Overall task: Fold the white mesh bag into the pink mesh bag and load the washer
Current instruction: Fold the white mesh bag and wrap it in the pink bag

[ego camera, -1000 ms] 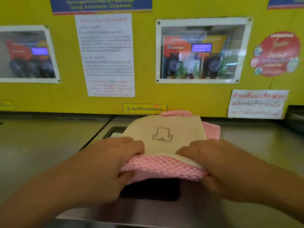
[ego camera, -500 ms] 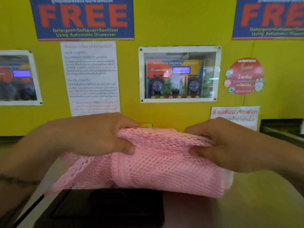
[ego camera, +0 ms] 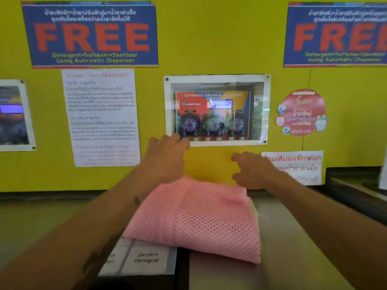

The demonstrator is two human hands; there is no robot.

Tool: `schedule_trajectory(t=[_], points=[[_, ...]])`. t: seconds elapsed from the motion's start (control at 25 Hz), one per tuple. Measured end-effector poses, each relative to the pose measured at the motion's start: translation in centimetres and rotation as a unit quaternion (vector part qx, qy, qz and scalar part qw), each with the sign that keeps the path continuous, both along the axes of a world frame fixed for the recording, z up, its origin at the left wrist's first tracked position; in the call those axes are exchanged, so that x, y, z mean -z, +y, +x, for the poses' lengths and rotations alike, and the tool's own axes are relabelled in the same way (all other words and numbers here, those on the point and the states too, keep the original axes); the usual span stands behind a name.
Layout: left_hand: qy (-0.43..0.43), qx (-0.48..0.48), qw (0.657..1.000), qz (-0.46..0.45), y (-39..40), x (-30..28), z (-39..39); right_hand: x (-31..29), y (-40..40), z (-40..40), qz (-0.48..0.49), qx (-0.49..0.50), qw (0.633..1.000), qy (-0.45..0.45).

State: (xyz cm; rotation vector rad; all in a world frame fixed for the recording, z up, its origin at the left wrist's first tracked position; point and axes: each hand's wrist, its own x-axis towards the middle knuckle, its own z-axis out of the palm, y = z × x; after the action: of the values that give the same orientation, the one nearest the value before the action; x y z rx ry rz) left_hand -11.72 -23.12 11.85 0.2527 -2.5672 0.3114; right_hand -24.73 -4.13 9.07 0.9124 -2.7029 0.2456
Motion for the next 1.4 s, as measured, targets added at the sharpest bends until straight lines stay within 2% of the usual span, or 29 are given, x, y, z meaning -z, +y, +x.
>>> schedule_trajectory(t=[0.04,0.08,0.12,0.2,0.28,0.44,0.56,0.68,0.76,0.8,0.88,0.96,1.04,1.2,1.4], points=[[0.015,0.022,0.999,0.031,1.1,1.8,0.0,1.4,-0.4,-0.4,0.003,0.005,0.999,0.050],[-0.009,0.025,0.996,0.081,2.2,3.8,0.1,2.8,-0.8,-0.1,-0.002,-0.029,0.997,0.067],[-0.069,0.004,0.988,0.140,2.8,5.7,0.3,4.0,-1.2,0.4,0.010,-0.074,0.996,0.052],[-0.249,-0.079,0.945,0.194,2.9,9.2,0.7,6.5,-1.5,0.8,0.075,-0.129,0.987,-0.065],[-0.334,-0.097,0.918,0.191,2.0,11.3,0.6,8.0,-1.4,0.2,0.145,-0.112,0.968,-0.168],[-0.343,-0.043,0.921,0.181,0.6,12.0,0.6,7.9,-1.0,0.8,0.172,-0.093,0.961,-0.195],[-0.357,0.035,0.916,0.179,-0.4,11.1,1.8,6.3,0.0,3.3,0.238,-0.054,0.949,-0.200],[-0.300,0.122,0.917,0.230,-1.1,10.1,2.9,3.4,2.0,6.0,0.277,-0.059,0.938,-0.200],[-0.186,0.145,0.944,0.233,-0.9,9.7,3.3,2.8,2.5,6.3,0.212,-0.077,0.955,-0.193],[-0.130,0.137,0.957,0.222,-0.7,9.5,3.6,3.1,2.3,6.1,0.135,-0.082,0.969,-0.188],[-0.075,0.060,0.975,0.199,-0.3,8.9,4.6,4.7,1.8,5.3,-0.012,-0.075,0.977,-0.198],[-0.099,-0.065,0.975,0.187,-0.5,8.7,6.0,6.4,1.3,4.6,-0.048,-0.066,0.972,-0.219],[-0.157,-0.132,0.958,0.200,-1.0,8.8,7.4,7.4,1.1,4.0,-0.054,-0.064,0.973,-0.216],[-0.221,-0.127,0.925,0.283,0.3,9.5,7.8,8.0,1.1,3.1,-0.085,-0.079,0.963,-0.242],[-0.167,-0.075,0.920,0.346,1.0,10.9,6.0,7.4,1.5,3.8,-0.141,-0.109,0.938,-0.298]])
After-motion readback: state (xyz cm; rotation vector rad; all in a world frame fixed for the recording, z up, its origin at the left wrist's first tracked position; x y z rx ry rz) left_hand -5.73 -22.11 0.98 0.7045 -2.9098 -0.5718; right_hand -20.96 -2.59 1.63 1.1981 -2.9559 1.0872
